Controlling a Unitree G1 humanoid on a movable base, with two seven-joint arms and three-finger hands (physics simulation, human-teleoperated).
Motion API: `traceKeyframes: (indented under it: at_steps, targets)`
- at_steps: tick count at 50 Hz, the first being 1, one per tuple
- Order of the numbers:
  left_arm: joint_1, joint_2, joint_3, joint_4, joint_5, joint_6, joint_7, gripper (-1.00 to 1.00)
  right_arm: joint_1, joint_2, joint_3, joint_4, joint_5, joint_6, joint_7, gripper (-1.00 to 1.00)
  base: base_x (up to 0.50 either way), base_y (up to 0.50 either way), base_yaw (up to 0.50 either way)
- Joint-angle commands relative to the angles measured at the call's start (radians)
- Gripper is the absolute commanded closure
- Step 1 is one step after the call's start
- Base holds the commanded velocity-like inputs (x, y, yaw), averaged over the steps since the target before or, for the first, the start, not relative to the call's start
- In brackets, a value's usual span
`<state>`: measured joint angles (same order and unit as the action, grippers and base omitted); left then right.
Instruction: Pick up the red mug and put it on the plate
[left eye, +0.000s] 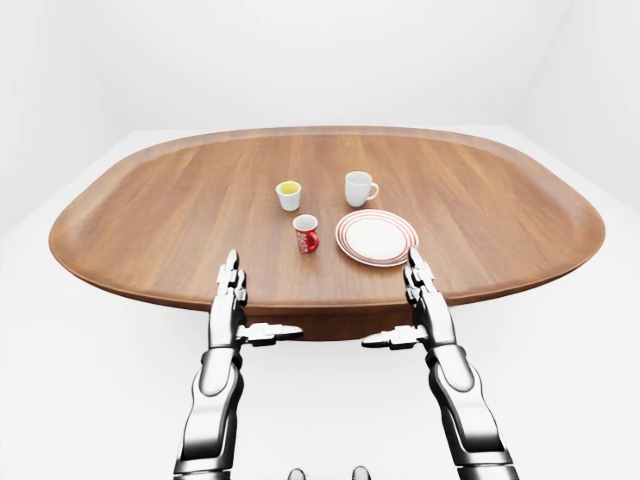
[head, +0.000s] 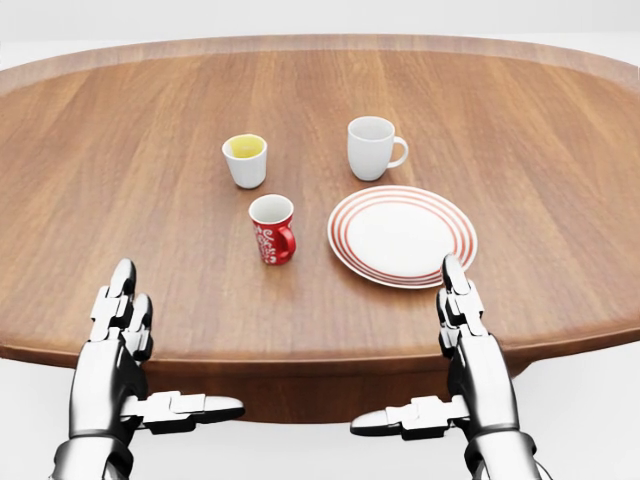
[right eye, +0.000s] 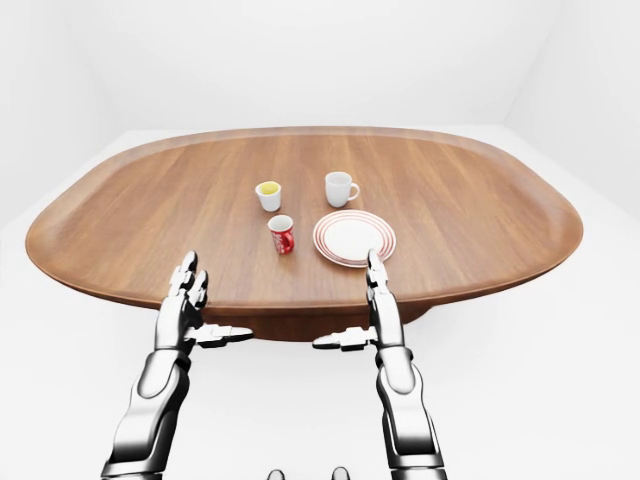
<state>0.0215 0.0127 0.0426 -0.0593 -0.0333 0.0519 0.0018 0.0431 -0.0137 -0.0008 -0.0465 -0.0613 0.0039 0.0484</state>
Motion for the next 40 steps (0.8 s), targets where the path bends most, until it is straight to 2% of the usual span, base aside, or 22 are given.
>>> traceKeyframes:
  at_steps: [1, 3, 11, 13, 15, 17, 19, 20, 24, 29, 31, 37, 40]
  targets:
    - [0.007, 0.002, 0.005, -0.023, -0.005, 0.015, -0.003, -1.00, 0.007, 0.001, 0.001, -0.014, -0.007, 0.006, 0.002, -1.00, 0.05, 0.43, 0.00]
    - [0.004, 0.001, 0.003, -0.012, -0.002, 0.008, -0.002, -1.00, 0.009, 0.001, -0.001, -0.016, -0.006, 0.006, 0.003, -1.00, 0.05, 0.43, 0.00]
    - [-0.002, 0.001, 0.003, -0.001, -0.002, 0.008, -0.002, -1.00, -0.002, -0.001, -0.011, 0.004, 0.010, -0.002, 0.005, -1.00, 0.03, 0.30, 0.00]
    - [-0.009, 0.000, 0.003, 0.015, -0.007, 0.009, -0.003, -1.00, -0.007, -0.002, -0.017, -0.001, 0.015, 0.008, 0.003, -1.00, 0.00, 0.00, 0.00]
    - [-0.028, -0.001, -0.001, 0.043, -0.033, 0.035, -0.022, -1.00, -0.014, -0.006, -0.037, -0.018, 0.040, 0.029, 0.007, -1.00, 0.00, 0.00, 0.00]
    - [-0.044, 0.000, 0.001, 0.046, -0.008, 0.035, 0.013, -1.00, -0.034, -0.016, -0.048, 0.001, 0.041, 0.038, 0.007, -1.00, 0.00, 0.00, 0.00]
    - [-0.067, 0.007, -0.007, 0.066, 0.024, 0.035, 0.026, -1.00, -0.045, -0.024, -0.053, -0.011, 0.038, 0.069, 0.014, -1.00, 0.00, 0.00, 0.00]
    - [-0.108, 0.017, -0.007, 0.072, 0.073, 0.035, 0.062, -1.00, -0.060, -0.039, -0.071, -0.053, 0.036, 0.083, 0.016, -1.00, 0.00, 0.00, 0.00]
    - [-0.173, 0.026, 0.002, 0.037, 0.079, 0.035, 0.046, -1.00, -0.110, -0.057, -0.119, -0.078, 0.097, 0.083, 0.047, -1.00, 0.00, 0.00, 0.00]
    - [-0.239, 0.033, -0.004, -0.015, 0.093, 0.035, 0.033, -1.00, -0.159, -0.074, -0.125, -0.097, 0.087, 0.083, 0.042, -1.00, 0.00, 0.00, 0.00]
    - [-0.264, 0.038, -0.008, -0.054, 0.082, 0.035, -0.005, -1.00, -0.180, -0.085, -0.121, -0.121, 0.072, 0.083, 0.045, -1.00, 0.00, 0.00, 0.00]
    - [-0.337, 0.050, 0.021, -0.064, 0.085, 0.035, 0.004, -1.00, -0.216, -0.103, -0.134, -0.200, 0.056, 0.083, 0.069, -1.00, 0.00, 0.00, 0.00]
    - [-0.389, 0.076, 0.045, -0.017, 0.077, 0.035, 0.014, -1.00, -0.248, -0.120, -0.147, -0.247, 0.055, 0.083, 0.083, -1.00, 0.00, 0.00, 0.00]
